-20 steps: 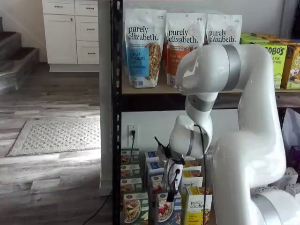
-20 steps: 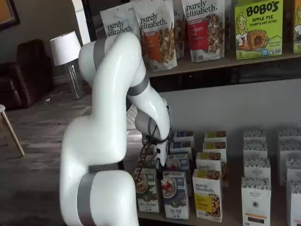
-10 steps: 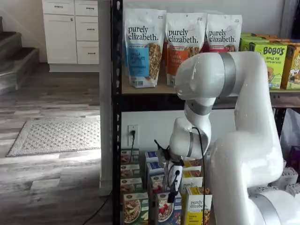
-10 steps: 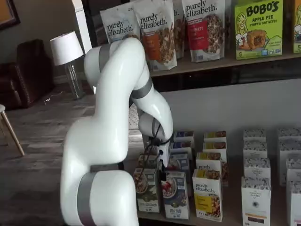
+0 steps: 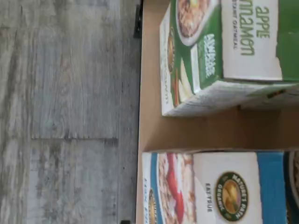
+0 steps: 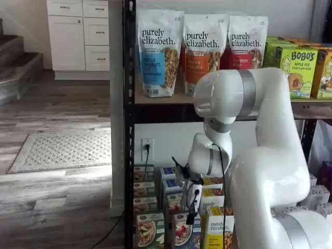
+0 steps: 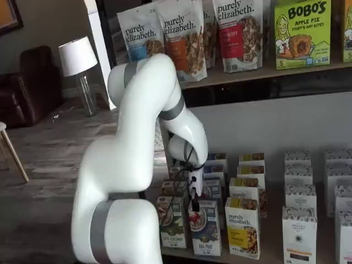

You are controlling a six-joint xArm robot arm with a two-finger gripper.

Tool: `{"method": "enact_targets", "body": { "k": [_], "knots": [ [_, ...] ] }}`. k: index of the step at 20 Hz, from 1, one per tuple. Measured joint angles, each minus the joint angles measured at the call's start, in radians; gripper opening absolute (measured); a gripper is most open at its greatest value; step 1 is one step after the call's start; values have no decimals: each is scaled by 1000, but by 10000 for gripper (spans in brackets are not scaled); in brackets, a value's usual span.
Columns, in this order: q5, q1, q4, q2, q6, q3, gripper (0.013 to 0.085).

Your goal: Pick up the blue and white box that is on the bottom shelf, the second box from the left

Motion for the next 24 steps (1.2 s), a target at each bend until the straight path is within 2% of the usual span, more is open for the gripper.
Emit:
{"method": "enact_targets", "body": {
  "k": [8,14,24],
  "knots": [
    [15,-15,-18,88,2,-98,850],
    [23,-20,2,138,-18,-160,850],
    [83,-22,-78,192,53,-245,850]
  ]
}}
